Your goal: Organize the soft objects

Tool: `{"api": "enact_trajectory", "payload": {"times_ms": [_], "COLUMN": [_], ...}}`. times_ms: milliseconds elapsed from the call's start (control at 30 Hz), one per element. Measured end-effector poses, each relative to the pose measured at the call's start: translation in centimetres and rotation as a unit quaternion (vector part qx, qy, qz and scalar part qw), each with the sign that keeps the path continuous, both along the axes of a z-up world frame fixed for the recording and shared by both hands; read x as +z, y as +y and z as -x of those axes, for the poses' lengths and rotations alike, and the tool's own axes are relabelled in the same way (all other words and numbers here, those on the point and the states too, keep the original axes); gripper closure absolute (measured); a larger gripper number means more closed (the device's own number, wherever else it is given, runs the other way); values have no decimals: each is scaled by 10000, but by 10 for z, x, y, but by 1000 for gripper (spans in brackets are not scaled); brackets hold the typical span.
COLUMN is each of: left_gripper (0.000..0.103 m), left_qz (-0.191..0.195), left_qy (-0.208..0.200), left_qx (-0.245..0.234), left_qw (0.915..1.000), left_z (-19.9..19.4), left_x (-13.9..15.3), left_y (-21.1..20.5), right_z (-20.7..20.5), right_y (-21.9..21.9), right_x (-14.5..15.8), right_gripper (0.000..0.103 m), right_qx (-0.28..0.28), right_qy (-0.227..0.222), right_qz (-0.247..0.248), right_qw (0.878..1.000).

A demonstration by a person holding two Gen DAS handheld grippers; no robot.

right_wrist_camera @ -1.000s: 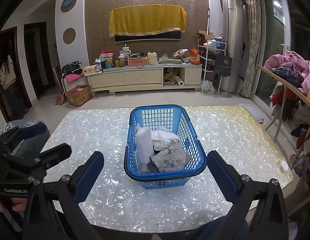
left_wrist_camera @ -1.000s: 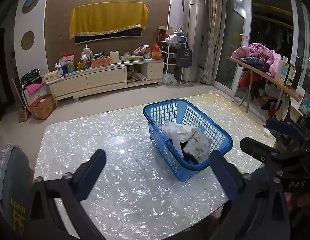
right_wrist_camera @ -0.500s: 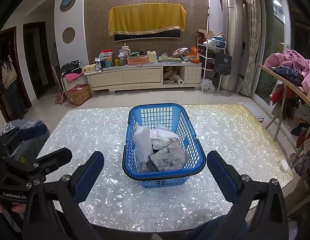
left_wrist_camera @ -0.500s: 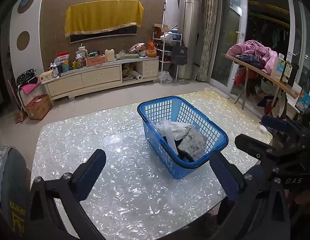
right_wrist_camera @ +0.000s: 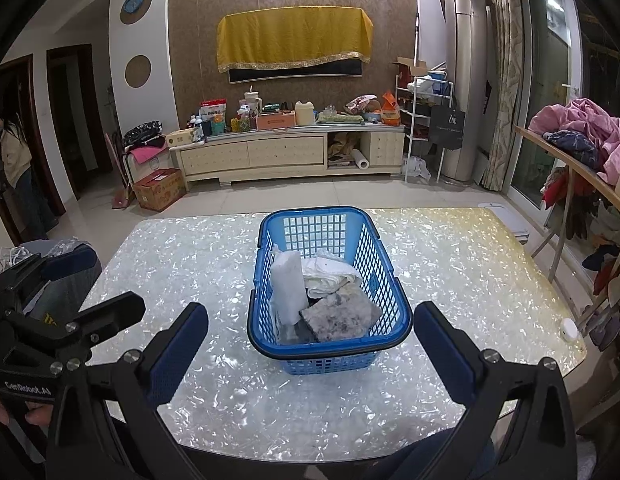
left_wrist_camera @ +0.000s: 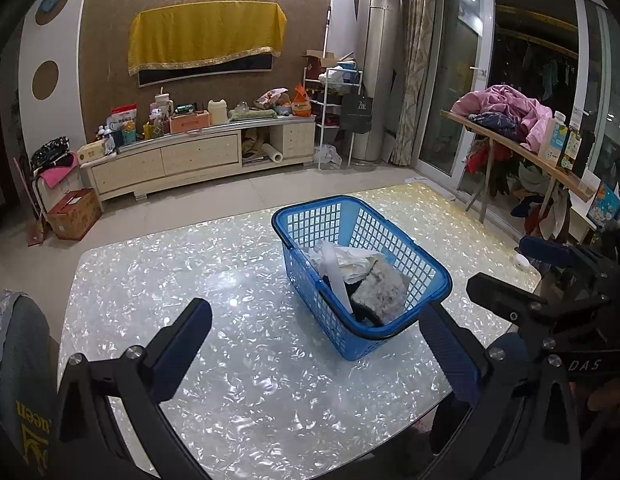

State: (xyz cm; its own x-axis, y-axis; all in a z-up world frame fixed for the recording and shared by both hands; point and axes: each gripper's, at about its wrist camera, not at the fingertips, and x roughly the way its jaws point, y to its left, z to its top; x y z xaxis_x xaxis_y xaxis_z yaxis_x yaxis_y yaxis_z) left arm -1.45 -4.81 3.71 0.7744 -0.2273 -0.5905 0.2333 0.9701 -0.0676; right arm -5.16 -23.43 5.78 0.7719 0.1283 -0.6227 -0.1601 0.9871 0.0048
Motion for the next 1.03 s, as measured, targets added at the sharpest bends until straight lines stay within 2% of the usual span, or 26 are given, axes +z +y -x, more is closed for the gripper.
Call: {"api": "enact_trajectory", "payload": {"times_ms": [1033], "left_gripper": [0], "left_qz": [-36], "left_qy": [-134], "left_qx": [-33], "left_qw": [9999], "left_z": [8], "left_x": [6], "left_y": [-7], "right_z": [3], "right_y": [4], "right_x": [-2], "right_gripper": [0], "right_qx": [-23], "right_qy": [11], "right_qz": [-43], "right_qw": [10000]}}
